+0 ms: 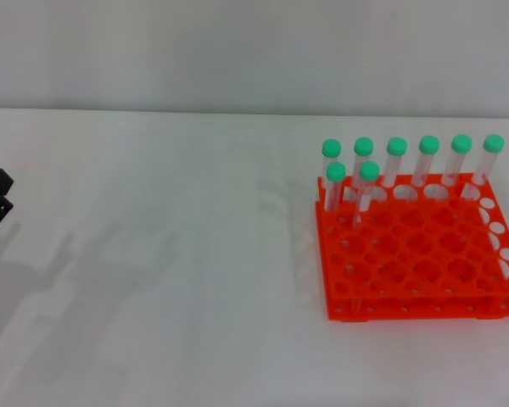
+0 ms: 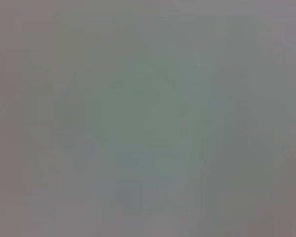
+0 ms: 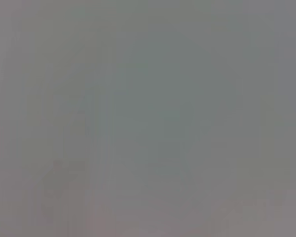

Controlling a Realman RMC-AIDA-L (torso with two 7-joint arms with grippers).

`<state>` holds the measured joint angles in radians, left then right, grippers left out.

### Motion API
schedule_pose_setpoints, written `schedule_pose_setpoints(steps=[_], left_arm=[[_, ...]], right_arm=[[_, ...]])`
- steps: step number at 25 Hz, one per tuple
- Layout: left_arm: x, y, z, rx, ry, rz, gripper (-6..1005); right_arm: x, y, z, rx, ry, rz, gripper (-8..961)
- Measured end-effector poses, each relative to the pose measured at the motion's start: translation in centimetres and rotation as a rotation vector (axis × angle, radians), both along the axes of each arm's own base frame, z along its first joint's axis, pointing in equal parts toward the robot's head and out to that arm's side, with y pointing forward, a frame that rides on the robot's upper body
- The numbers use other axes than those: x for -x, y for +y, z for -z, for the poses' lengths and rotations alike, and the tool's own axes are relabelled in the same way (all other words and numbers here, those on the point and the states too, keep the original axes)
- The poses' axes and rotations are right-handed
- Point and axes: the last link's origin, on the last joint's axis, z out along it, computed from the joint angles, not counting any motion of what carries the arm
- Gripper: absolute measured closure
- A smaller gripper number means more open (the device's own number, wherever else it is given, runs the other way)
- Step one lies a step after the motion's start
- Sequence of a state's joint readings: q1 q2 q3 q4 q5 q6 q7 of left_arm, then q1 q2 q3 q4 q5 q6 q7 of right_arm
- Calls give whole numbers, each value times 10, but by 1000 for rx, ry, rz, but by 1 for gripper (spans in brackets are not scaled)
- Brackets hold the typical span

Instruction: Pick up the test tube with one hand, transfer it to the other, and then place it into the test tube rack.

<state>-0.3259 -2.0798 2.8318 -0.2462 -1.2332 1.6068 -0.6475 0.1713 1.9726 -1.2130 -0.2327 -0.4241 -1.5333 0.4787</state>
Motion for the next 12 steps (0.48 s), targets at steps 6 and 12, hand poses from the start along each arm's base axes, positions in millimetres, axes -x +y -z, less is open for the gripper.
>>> schedule_pose_setpoints(steps=[6,12], left_arm=[[-4,3,5,-30,-7,3,106],[-7,4,9,-27,-36,8,106]], right_arm=[[-7,-13,3,-10,-13,34,123],[-10,-20,4,-13,-6,47,124]])
